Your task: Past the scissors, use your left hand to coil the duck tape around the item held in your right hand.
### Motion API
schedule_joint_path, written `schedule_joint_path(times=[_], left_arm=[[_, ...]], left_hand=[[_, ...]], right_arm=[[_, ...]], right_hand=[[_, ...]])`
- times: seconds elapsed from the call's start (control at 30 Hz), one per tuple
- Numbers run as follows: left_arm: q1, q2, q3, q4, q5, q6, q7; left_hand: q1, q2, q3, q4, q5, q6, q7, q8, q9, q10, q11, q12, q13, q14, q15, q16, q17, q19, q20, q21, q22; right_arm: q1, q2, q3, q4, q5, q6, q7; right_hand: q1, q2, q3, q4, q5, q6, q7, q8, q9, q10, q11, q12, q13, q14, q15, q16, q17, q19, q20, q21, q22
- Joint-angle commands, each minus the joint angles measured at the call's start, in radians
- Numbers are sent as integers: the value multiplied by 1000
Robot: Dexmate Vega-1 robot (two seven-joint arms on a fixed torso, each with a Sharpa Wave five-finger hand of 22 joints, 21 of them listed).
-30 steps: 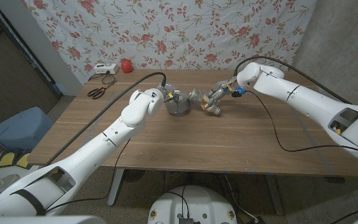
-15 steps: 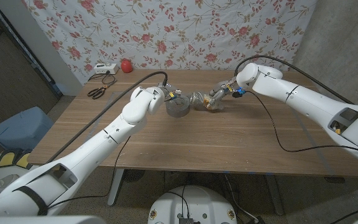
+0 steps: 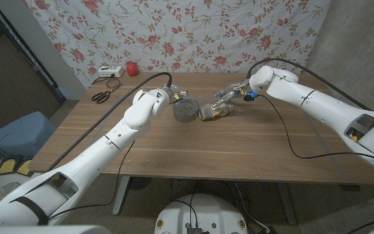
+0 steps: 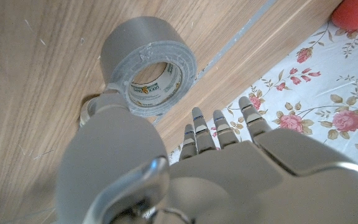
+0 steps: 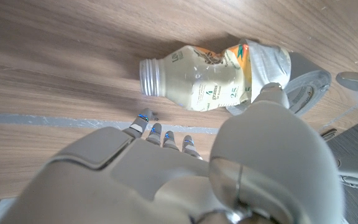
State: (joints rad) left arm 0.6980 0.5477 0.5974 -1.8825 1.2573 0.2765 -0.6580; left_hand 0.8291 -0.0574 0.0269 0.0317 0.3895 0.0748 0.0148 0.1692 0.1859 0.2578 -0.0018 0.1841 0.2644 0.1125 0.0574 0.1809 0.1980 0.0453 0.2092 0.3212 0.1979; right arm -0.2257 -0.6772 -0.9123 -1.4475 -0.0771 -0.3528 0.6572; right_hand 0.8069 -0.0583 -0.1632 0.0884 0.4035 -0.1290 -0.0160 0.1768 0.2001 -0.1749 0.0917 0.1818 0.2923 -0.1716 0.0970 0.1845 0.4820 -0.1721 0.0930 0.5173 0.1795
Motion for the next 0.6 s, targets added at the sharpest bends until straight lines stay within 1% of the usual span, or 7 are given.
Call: schedule_joint_path(times=[0.03, 0.1, 0.17, 0.27, 0.47, 0.5, 0.6], left_arm=[[76, 6, -91, -30, -102, -4, 245], [97, 5, -119, -33, -146, -15, 311], [114, 4, -146, -37, -195, -29, 362], [134, 2, -179, -34, -257, -51, 441], [153, 9, -232, -18, -399, -111, 519], [156, 9, -240, -13, -424, -123, 531], [166, 9, -266, 4, -506, -168, 572]], left_hand=[[-14, 7, -10, 7, 7, -16, -8, 6, -1, -24, 0, -1, -2, -9, -7, 4, 2, -6, 5, -7, 5], [-18, 11, -11, 10, 7, -16, -9, 8, -1, -31, 0, -1, -3, -8, -9, 6, 3, -5, 5, -7, 5], [-23, 16, -12, 15, 6, -20, -16, 8, -1, -37, 1, 0, -4, -8, -12, 8, 3, -5, 5, -8, 6], [-35, 24, -19, 25, 5, -36, -24, 7, -2, -71, 12, -3, -8, -14, -12, 9, 4, -8, 5, -11, 6], [-64, 31, -40, 45, -3, -87, -46, 5, -3, -160, 24, -6, -18, -52, -2, 4, 3, -25, 5, -22, 8], [-71, 32, -45, 49, -5, -97, -49, 5, -4, -183, 33, -7, -21, -61, 1, 4, 3, -30, 5, -25, 9], [-85, 37, -52, 59, -9, -117, -61, 4, -4, -216, 35, -6, -25, -78, 4, 3, 4, -38, 5, -29, 10]], right_arm=[[-110, 7, 142, 60, 142, 190, -139], [-132, 15, 171, 81, 177, 245, -171], [-150, 24, 195, 103, 211, 293, -193], [-165, 35, 218, 126, 247, 335, -210], [-199, 65, 263, 181, 314, 438, -257], [-205, 70, 270, 188, 324, 454, -265], [-223, 85, 293, 210, 357, 498, -289]], right_hand=[[-26, 3, -20, 13, 11, 14, 9, 18, 2, -32, 20, 15, 0, -71, 10, 7, 0, -7, 26, -8, 5], [-50, 9, -32, 26, 14, 43, 6, 29, 1, -10, 21, 26, -4, -55, 4, 18, -3, 13, 34, -6, 4], [-70, 10, -47, 36, 17, 80, 1, 39, 0, 28, 22, 42, -9, -27, -9, 31, -10, 52, 35, 1, 3], [-73, 11, -56, 36, 19, 110, -1, 46, -2, 58, 22, 51, -14, -1, -17, 38, -20, 84, 32, 5, 2], [-88, 23, -62, 43, 20, 133, 2, 49, -3, 83, 22, 57, -21, 21, -21, 43, -30, 118, 33, 9, 1], [-91, 24, -64, 44, 20, 135, -1, 48, -4, 85, 21, 57, -22, 24, -24, 43, -33, 123, 32, 10, 0], [-96, 27, -66, 46, 19, 138, -3, 47, -4, 82, 18, 54, -24, 26, -24, 43, -36, 127, 36, 8, 0]])
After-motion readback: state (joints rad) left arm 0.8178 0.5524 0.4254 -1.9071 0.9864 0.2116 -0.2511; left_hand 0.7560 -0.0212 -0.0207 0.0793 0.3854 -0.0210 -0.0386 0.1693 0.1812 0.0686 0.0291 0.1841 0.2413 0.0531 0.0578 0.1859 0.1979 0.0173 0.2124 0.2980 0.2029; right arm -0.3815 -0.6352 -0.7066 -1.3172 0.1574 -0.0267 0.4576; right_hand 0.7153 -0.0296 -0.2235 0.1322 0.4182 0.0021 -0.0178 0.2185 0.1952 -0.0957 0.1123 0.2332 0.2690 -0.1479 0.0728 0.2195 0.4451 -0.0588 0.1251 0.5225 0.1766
